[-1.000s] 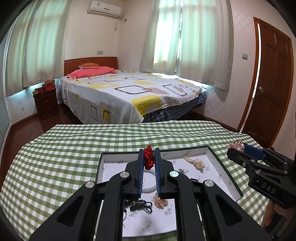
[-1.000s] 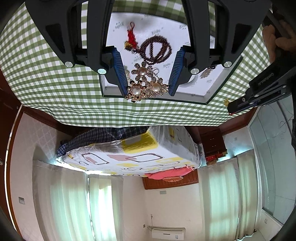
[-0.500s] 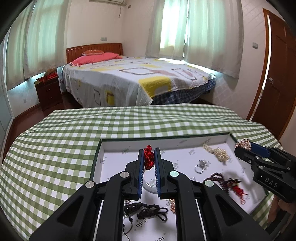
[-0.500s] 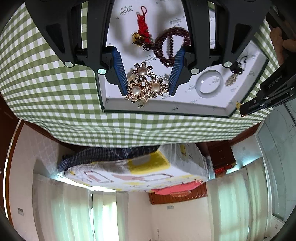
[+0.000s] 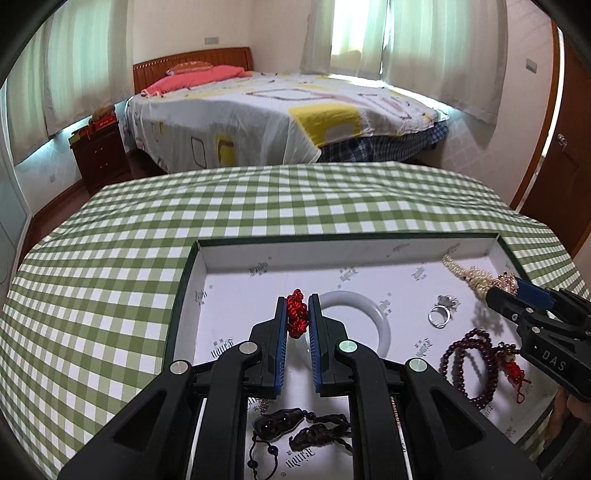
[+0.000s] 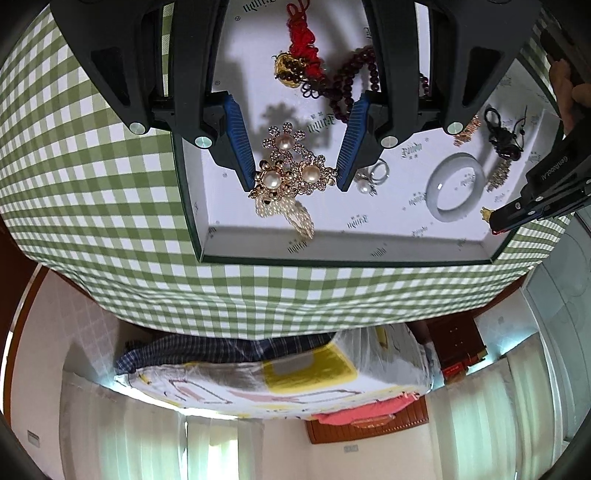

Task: Organize jewelry
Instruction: 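Carry the red charm and pearl brooch over the green box with both tools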

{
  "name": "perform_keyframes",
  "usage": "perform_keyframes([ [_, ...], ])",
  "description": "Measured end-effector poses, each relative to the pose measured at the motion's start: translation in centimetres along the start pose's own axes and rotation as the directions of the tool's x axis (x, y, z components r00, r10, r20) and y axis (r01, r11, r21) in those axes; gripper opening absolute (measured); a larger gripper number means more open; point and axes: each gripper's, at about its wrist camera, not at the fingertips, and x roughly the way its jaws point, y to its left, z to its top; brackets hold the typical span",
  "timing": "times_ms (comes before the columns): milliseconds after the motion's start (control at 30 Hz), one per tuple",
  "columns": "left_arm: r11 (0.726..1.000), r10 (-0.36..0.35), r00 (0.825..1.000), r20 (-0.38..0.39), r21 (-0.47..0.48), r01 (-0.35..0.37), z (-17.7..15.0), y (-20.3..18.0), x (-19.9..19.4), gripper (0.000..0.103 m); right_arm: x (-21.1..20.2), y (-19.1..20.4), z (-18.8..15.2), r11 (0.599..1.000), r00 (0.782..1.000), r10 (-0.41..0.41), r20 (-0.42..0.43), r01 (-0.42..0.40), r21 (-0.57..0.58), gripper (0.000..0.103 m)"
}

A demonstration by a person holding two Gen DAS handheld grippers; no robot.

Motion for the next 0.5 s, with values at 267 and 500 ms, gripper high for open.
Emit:
perform_keyframes([
  [267, 1.0, 0.013, 0.999, -0.033, -0.002, -0.013, 0.09, 0.01, 0.72, 0.013, 0.4, 0.17, 0.04, 1.0, 1.0, -0.012, -0.025, 0.012, -0.01, 0.044],
  [500, 1.0, 0.022, 0.999, -0.042, 0.002, -0.021, 0.18, -0.05, 0.89, 0.014, 0.85, 0.01, -0.02, 1.0, 0.998, -0.016, -0.054, 0.016, -0.004, 0.045],
])
